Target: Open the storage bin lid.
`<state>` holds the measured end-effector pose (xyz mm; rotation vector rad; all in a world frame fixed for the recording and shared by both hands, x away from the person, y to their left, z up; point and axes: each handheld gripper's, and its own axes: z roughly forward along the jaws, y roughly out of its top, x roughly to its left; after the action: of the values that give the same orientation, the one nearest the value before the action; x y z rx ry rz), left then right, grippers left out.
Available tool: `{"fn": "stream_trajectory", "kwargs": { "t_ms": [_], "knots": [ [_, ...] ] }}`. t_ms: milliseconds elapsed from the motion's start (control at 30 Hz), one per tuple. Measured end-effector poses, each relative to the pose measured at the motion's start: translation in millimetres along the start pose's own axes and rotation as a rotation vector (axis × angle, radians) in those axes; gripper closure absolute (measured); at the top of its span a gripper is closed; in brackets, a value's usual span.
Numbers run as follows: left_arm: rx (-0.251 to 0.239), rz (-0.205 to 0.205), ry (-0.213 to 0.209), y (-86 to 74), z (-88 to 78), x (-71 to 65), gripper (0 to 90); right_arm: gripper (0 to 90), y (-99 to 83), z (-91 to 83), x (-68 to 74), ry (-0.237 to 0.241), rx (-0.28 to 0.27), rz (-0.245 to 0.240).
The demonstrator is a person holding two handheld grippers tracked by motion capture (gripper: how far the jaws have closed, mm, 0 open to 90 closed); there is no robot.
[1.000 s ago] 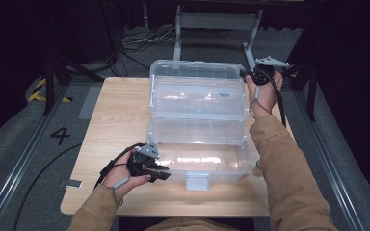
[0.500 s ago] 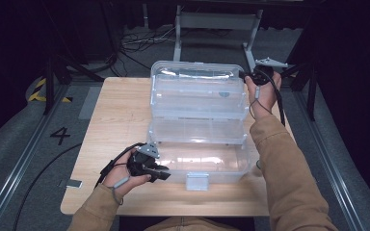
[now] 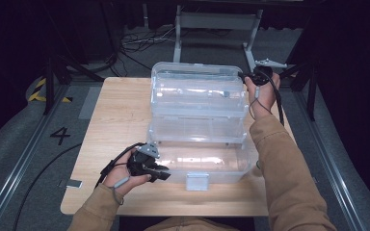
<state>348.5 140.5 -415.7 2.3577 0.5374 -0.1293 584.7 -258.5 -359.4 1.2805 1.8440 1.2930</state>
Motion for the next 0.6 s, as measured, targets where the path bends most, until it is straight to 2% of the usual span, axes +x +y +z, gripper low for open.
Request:
{"fn": "stream_trajectory", "kwargs": {
  "t_ms": [600],
  "knots": [
    [-0.001, 0.016, 0.001, -0.6, -0.1, 0.2, 74.2, 83.5, -11.7, 16.1, -8.9, 0.024, 0.026, 0.075]
  ]
}}
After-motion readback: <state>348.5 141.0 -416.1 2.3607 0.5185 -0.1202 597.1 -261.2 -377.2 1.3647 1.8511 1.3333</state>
